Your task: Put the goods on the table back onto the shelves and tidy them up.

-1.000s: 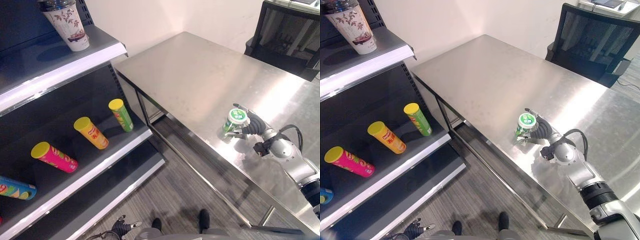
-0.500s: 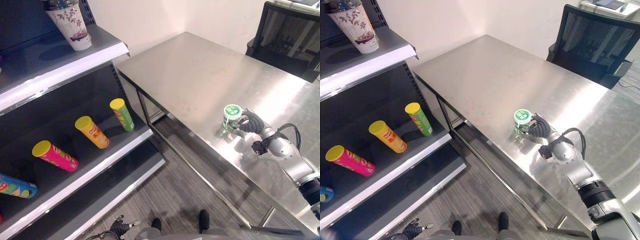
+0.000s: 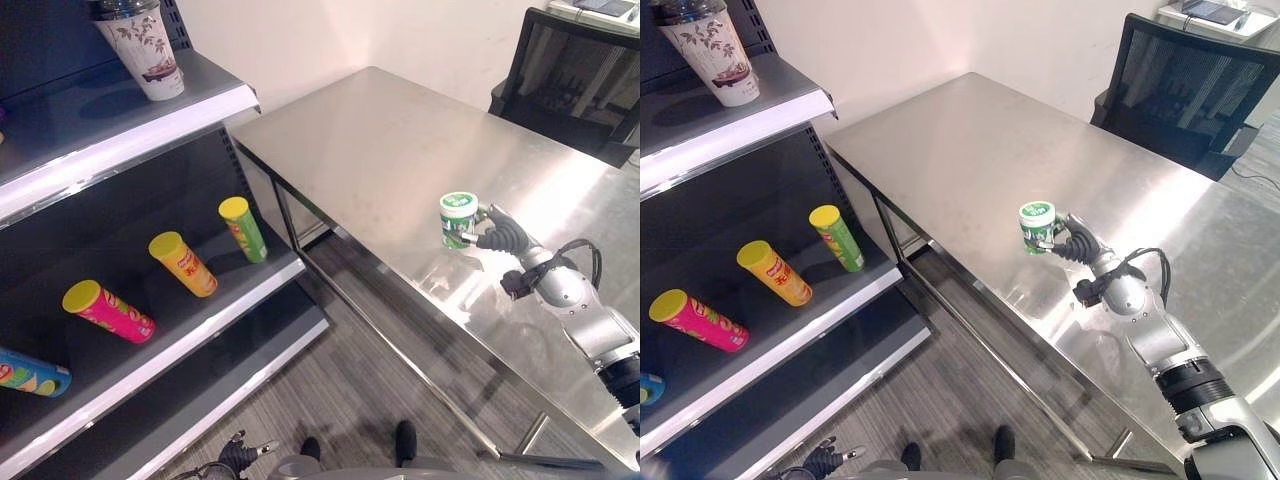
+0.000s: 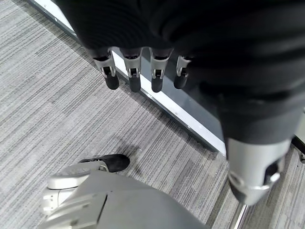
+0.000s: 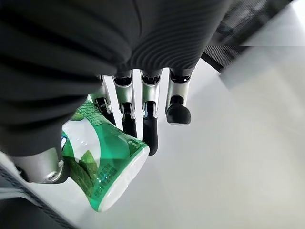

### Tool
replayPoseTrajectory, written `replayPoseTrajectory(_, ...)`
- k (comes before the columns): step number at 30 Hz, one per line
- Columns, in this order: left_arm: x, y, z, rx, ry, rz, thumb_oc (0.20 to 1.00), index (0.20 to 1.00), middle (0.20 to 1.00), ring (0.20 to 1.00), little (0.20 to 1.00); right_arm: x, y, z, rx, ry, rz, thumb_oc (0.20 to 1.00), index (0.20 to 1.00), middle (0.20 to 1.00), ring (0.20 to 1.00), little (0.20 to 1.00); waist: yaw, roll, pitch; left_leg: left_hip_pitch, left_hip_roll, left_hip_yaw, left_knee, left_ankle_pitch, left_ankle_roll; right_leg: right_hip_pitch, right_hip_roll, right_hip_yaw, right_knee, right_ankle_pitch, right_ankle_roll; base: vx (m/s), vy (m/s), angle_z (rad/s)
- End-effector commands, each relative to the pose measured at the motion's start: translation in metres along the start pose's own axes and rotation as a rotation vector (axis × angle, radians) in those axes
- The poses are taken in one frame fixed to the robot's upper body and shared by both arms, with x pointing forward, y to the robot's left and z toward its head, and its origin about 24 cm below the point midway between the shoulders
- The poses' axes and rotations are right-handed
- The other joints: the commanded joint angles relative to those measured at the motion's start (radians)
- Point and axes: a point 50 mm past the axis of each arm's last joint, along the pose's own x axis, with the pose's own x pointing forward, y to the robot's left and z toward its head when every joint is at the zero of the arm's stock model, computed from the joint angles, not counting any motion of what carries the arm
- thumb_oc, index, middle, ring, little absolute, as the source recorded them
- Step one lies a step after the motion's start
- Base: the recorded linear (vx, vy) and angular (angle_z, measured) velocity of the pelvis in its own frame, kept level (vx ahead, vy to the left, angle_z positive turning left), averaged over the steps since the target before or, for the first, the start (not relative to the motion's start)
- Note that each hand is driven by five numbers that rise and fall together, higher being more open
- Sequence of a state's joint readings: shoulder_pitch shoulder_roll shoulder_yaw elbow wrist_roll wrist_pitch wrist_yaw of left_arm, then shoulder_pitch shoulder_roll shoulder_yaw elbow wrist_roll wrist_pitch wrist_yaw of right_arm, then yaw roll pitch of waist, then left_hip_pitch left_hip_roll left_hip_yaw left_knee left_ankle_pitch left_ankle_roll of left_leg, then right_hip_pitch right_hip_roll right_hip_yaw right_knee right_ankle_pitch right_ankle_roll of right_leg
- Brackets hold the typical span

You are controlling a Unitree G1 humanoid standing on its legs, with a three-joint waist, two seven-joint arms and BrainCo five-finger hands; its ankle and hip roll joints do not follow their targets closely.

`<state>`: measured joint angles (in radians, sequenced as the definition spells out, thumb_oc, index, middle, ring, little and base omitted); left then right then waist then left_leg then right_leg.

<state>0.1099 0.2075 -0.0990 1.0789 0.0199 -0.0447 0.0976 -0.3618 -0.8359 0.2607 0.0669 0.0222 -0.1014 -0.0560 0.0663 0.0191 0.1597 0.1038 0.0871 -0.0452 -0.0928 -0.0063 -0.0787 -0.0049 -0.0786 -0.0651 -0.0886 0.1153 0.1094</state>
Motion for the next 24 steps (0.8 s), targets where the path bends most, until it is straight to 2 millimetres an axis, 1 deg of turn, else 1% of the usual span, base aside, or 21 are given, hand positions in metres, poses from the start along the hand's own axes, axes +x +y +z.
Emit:
replayPoseTrajectory(1, 0.005, 0.019, 0.011, 0.030, -0.026, 0.055, 1.000, 1.000, 1.000, 1.000, 1.000, 0.013, -0.043, 0.049, 0.014, -0.257, -0.174, 0.200, 0.200, 0.200, 0.200, 0.200, 0.035, -0.016, -0.052, 0.003, 0.039, 0.087, 0.032, -0.017, -0.072, 0.021, -0.037, 0.012, 0.157, -0.207, 0.075, -0.03, -0.061, 0.02)
replayPoseTrajectory(4, 0.004, 0.020, 0.011, 0.017, -0.025, 0.058, 1.000, 1.000, 1.000, 1.000, 1.000, 0.012, -0.053, 0.068, 0.054, -0.352, -0.229, 0.200, 0.200, 0.200, 0.200, 0.200, 0.037, -0.012, -0.056, 0.002, 0.047, 0.084, 0.031, -0.009, -0.080, 0.026, -0.032, 0.008, 0.158, -0.214, 0.070, -0.05, -0.079, 0.02)
replayPoseTrajectory(5, 0.004, 0.019, 0.010, 0.014, -0.020, 0.058, 1.000, 1.000, 1.000, 1.000, 1.000, 0.012, -0.058, 0.079, 0.084, -0.409, -0.257, 0.200, 0.200, 0.200, 0.200, 0.200, 0.041, -0.009, -0.059, -0.002, 0.054, 0.081, 0.031, -0.002, -0.086, 0.030, -0.025, 0.004, 0.159, -0.221, 0.064, -0.07, -0.122, 0.08)
replayPoseTrajectory(6, 0.004, 0.018, 0.010, 0.011, -0.021, 0.056, 1.000, 1.000, 1.000, 1.000, 1.000, 0.012, -0.061, 0.085, 0.104, -0.440, -0.269, 0.200, 0.200, 0.200, 0.200, 0.200, 0.045, -0.008, -0.059, -0.006, 0.058, 0.077, 0.031, 0.004, -0.090, 0.032, -0.021, 0.002, 0.160, -0.224, 0.062, -0.06, -0.099, 0.11)
replayPoseTrajectory(7, 0.004, 0.019, 0.010, 0.011, -0.021, 0.056, 1.000, 1.000, 1.000, 1.000, 1.000, 0.012, -0.061, 0.085, 0.105, -0.441, -0.269, 0.200, 0.200, 0.200, 0.200, 0.200, 0.044, -0.008, -0.059, -0.007, 0.058, 0.076, 0.031, 0.004, -0.091, 0.032, -0.021, 0.002, 0.160, -0.224, 0.062, -0.07, -0.102, 0.16)
replayPoseTrajectory(8, 0.004, 0.017, 0.010, 0.009, -0.021, 0.050, 1.000, 1.000, 1.000, 1.000, 1.000, 0.013, -0.064, 0.094, 0.145, -0.492, -0.285, 0.200, 0.200, 0.200, 0.200, 0.200, 0.049, -0.005, -0.059, -0.017, 0.066, 0.066, 0.032, 0.014, -0.098, 0.033, -0.012, -0.003, 0.164, -0.233, 0.054, -0.07, -0.101, 0.19)
replayPoseTrajectory(13, 0.004, 0.018, 0.008, 0.011, -0.015, 0.047, 1.000, 1.000, 1.000, 1.000, 1.000, 0.021, -0.062, 0.120, 0.203, -0.607, -0.257, 0.200, 0.200, 0.200, 0.200, 0.200, 0.072, 0.000, -0.053, -0.044, 0.092, 0.024, 0.032, 0.044, -0.118, 0.041, 0.022, -0.025, 0.179, -0.261, 0.031, -0.07, -0.126, 0.15)
replayPoseTrajectory(14, 0.004, 0.018, 0.009, 0.010, -0.015, 0.047, 1.000, 1.000, 1.000, 1.000, 1.000, 0.021, -0.062, 0.120, 0.203, -0.608, -0.256, 0.200, 0.200, 0.200, 0.200, 0.200, 0.069, 0.001, -0.052, -0.044, 0.092, 0.023, 0.032, 0.044, -0.119, 0.041, 0.022, -0.026, 0.180, -0.261, 0.030, -0.04, -0.100, 0.25)
replayPoseTrajectory(15, 0.004, 0.020, 0.008, 0.010, -0.013, 0.052, 1.000, 1.000, 1.000, 1.000, 1.000, 0.024, -0.062, 0.125, 0.211, -0.628, -0.249, 0.200, 0.200, 0.200, 0.200, 0.200, 0.077, 0.001, -0.052, -0.049, 0.097, 0.015, 0.033, 0.050, -0.122, 0.044, 0.029, -0.028, 0.182, -0.266, 0.027, -0.05, -0.152, 0.20)
replayPoseTrajectory(17, 0.004, 0.023, 0.006, 0.006, -0.005, 0.060, 1.000, 1.000, 1.000, 1.000, 1.000, 0.031, -0.059, 0.145, 0.246, -0.701, -0.214, 0.200, 0.200, 0.200, 0.200, 0.200, 0.098, 0.002, -0.044, -0.069, 0.114, -0.007, 0.047, 0.066, -0.133, 0.052, 0.050, -0.045, 0.189, -0.281, 0.012, -0.06, -0.181, 0.12)
replayPoseTrajectory(18, 0.004, 0.022, 0.006, 0.004, -0.005, 0.061, 1.000, 1.000, 1.000, 1.000, 1.000, 0.032, -0.059, 0.145, 0.246, -0.702, -0.213, 0.200, 0.200, 0.200, 0.200, 0.200, 0.096, 0.002, -0.043, -0.070, 0.114, -0.008, 0.048, 0.066, -0.133, 0.052, 0.050, -0.046, 0.189, -0.281, 0.011, -0.09, -0.155, 0.22)
replayPoseTrajectory(19, 0.004, 0.025, 0.008, 0.001, -0.008, 0.070, 1.000, 1.000, 1.000, 1.000, 1.000, 0.037, -0.061, 0.159, 0.240, -0.748, -0.204, 0.200, 0.200, 0.200, 0.200, 0.200, 0.108, 0.000, -0.027, -0.098, 0.119, -0.034, 0.064, 0.090, -0.144, 0.053, 0.056, -0.066, 0.194, -0.286, 0.005, -0.07, -0.101, 0.32)
replayPoseTrajectory(20, 0.004, 0.025, 0.008, 0.001, -0.008, 0.070, 1.000, 1.000, 1.000, 1.000, 1.000, 0.037, -0.061, 0.159, 0.240, -0.749, -0.204, 0.200, 0.200, 0.200, 0.200, 0.200, 0.108, 0.000, -0.027, -0.098, 0.119, -0.035, 0.065, 0.090, -0.144, 0.053, 0.055, -0.066, 0.194, -0.286, 0.005, -0.15, -0.192, 0.42)
replayPoseTrajectory(21, 0.005, 0.027, 0.011, 0.003, -0.016, 0.079, 1.000, 1.000, 1.000, 1.000, 1.000, 0.041, -0.065, 0.169, 0.228, -0.775, -0.202, 0.200, 0.200, 0.200, 0.200, 0.200, 0.118, -0.008, -0.019, -0.129, 0.122, -0.020, 0.068, 0.107, -0.143, 0.058, 0.054, -0.097, 0.192, -0.291, 0.003, -0.11, -0.110, 0.48)
replayPoseTrajectory(22, 0.005, 0.027, 0.011, 0.002, -0.019, 0.080, 1.000, 1.000, 1.000, 1.000, 1.000, 0.043, -0.066, 0.172, 0.224, -0.777, -0.200, 0.200, 0.200, 0.200, 0.200, 0.200, 0.114, -0.010, -0.016, -0.144, 0.127, 0.012, 0.074, 0.112, -0.143, 0.056, 0.050, -0.115, 0.198, -0.297, 0.003, -0.15, -0.124, 0.58)
replayPoseTrajectory(24, 0.005, 0.028, 0.012, 0.009, -0.020, 0.082, 1.000, 1.000, 1.000, 1.000, 1.000, 0.046, -0.068, 0.176, 0.227, -0.783, -0.202, 0.200, 0.200, 0.200, 0.200, 0.200, 0.107, -0.016, -0.018, -0.154, 0.144, 0.104, 0.088, 0.117, -0.137, 0.054, 0.042, -0.146, 0.204, -0.298, 0.001, -0.11, -0.018, 0.74)
